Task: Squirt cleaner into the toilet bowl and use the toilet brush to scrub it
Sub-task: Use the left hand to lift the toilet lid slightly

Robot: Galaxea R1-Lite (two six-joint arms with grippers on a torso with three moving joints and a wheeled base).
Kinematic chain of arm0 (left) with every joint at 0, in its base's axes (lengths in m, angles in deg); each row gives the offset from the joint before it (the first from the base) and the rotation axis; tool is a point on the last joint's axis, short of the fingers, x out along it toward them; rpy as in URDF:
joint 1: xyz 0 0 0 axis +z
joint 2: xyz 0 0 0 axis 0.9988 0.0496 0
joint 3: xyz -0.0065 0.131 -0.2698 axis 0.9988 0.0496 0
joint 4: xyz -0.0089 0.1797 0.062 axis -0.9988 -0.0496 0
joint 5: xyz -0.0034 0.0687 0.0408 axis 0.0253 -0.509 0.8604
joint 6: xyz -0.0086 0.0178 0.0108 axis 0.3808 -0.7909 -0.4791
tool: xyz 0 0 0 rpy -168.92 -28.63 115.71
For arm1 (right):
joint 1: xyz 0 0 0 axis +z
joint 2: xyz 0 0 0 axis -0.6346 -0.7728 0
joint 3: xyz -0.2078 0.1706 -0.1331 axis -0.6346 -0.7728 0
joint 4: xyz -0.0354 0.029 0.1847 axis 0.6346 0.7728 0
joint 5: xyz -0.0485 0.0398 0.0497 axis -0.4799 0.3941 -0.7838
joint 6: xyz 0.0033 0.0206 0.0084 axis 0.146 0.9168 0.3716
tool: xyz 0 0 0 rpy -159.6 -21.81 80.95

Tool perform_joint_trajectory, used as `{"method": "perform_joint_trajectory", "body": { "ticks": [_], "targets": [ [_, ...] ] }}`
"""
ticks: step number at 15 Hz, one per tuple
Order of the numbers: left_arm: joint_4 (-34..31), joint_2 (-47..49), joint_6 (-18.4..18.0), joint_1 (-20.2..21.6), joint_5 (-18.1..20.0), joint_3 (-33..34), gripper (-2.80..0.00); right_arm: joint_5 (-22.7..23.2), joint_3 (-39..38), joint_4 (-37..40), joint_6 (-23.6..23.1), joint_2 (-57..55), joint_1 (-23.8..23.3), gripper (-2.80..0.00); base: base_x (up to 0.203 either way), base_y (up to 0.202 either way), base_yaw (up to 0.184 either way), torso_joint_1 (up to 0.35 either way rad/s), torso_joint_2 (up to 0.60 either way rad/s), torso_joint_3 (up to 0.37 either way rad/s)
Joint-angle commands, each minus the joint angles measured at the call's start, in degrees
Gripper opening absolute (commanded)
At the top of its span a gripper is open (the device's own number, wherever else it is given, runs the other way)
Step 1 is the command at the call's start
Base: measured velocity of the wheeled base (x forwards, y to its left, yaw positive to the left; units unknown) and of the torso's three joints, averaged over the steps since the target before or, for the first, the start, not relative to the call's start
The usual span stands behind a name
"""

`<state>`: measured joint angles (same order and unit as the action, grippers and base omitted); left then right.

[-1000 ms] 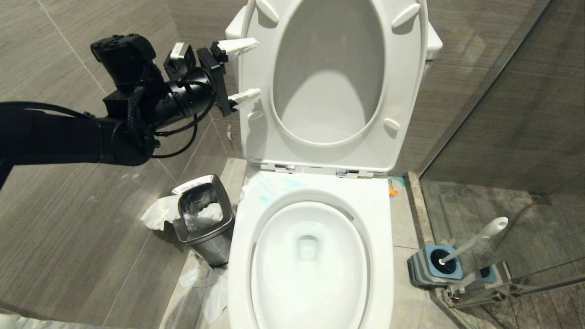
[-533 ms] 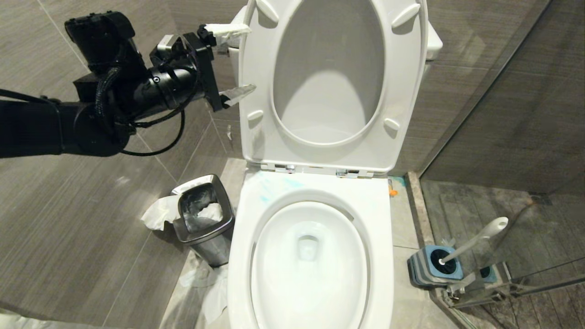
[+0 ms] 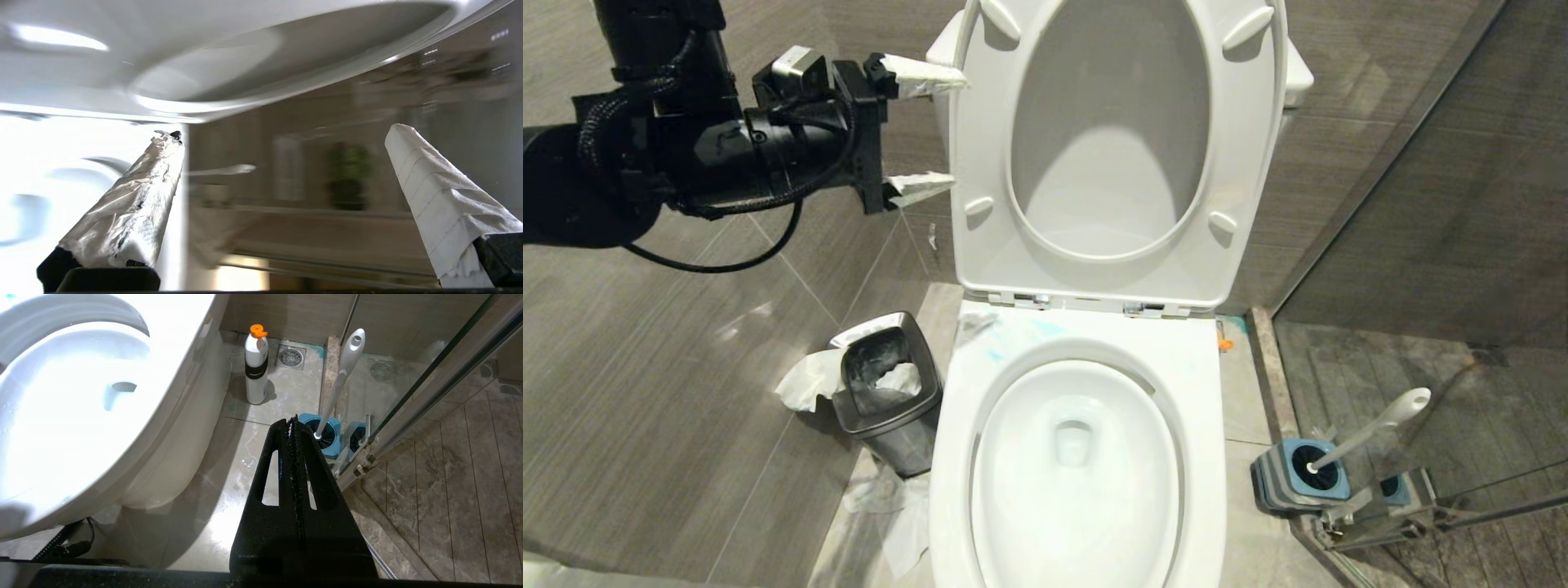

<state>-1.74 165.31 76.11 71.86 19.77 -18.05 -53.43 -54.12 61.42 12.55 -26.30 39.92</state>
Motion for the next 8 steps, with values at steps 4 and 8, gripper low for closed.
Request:
{"method": "perform_joint_trajectory", "body": {
  "ticks": [4, 8],
  "targets": [
    [-4.81, -2.84, -33.04, 5.32, -3.29, -0.36, 0.0, 0.01, -0.01, 0.0, -0.02, -0.02, 0.0, -2.8, 0.0, 0.0, 0.0, 0.0, 0.0, 0.0],
    [-9.91, -6.53, -44.52, 8.52, -5.77, -3.52, 0.0, 0.01, -0.01, 0.0, -0.02, -0.02, 0.08, -2.8, 0.0, 0.0, 0.0, 0.0, 0.0, 0.0]
  ]
}}
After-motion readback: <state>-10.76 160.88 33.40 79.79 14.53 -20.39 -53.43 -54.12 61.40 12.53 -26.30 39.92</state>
